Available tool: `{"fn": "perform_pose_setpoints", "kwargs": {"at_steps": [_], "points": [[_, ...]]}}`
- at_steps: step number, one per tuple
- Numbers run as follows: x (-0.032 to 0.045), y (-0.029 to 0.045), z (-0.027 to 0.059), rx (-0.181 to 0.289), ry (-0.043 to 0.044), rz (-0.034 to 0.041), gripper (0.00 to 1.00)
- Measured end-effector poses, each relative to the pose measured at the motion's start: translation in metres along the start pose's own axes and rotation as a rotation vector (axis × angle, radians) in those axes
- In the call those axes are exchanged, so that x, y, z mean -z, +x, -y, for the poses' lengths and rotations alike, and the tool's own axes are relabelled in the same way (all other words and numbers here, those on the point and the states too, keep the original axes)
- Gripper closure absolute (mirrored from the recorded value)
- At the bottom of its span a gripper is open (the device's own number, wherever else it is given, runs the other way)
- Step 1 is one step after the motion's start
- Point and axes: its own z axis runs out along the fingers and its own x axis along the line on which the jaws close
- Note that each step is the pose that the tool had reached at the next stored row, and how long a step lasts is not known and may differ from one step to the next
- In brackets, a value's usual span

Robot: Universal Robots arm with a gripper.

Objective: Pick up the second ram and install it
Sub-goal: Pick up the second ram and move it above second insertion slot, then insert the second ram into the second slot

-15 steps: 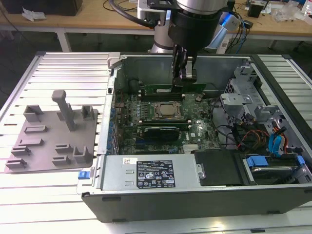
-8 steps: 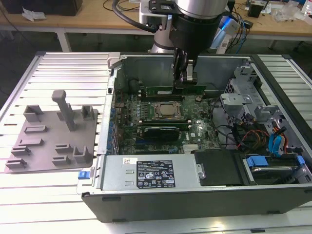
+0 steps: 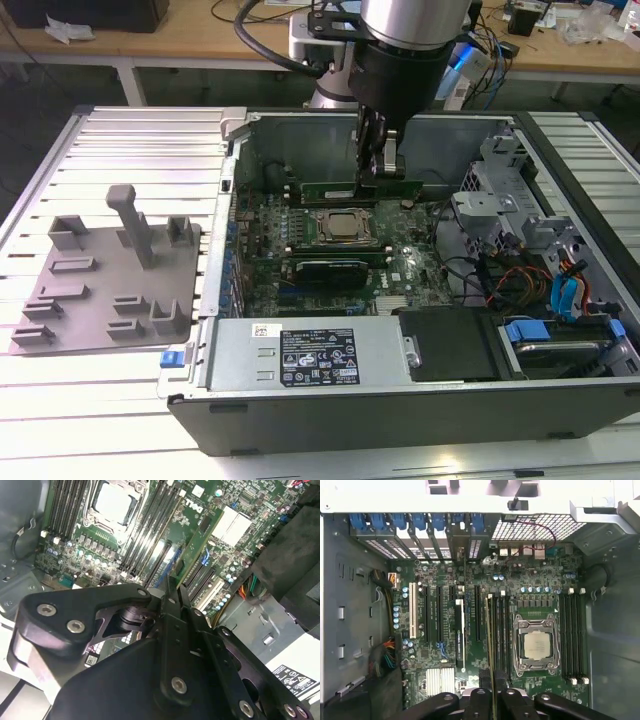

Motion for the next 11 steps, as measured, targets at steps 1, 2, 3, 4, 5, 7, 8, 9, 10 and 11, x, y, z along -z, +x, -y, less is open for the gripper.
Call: {"fn": "perform_pose_setpoints", "kwargs": {"at_steps": [1,2,3,4,5,7,8,9,10,11], "points": [[-0.0001,0.0000,0.0000,0.000,0.0000,0.0001,0.89],[-0.0001,0.0000,0.0000,0.000,0.0000,0.0002,0.89],[-0.0001,-0.0001,0.0000,0.000,0.0001,0.0001,0.89],[-0.0001,-0.0001,0.0000,0.000,0.0001,0.0001,0.89],[-0.0001,-0.0001,0.0000,0.000,0.0000,0.0001,0.89],[-0.0001,-0.0001,0.0000,0.000,0.0001,0.0001,0.89],[-0.0001,-0.0001,0.0001,0.000,0.0000,0.0002,0.89],[-0.0001,-0.0002,0.0000,0.000,0.0000,0.0002,0.89],[-0.0001,-0.0002,0.0001,0.000,0.0000,0.0002,0.89],[-0.0001,-0.0002,0.0000,0.000,0.0000,0.0002,0.89]]}}
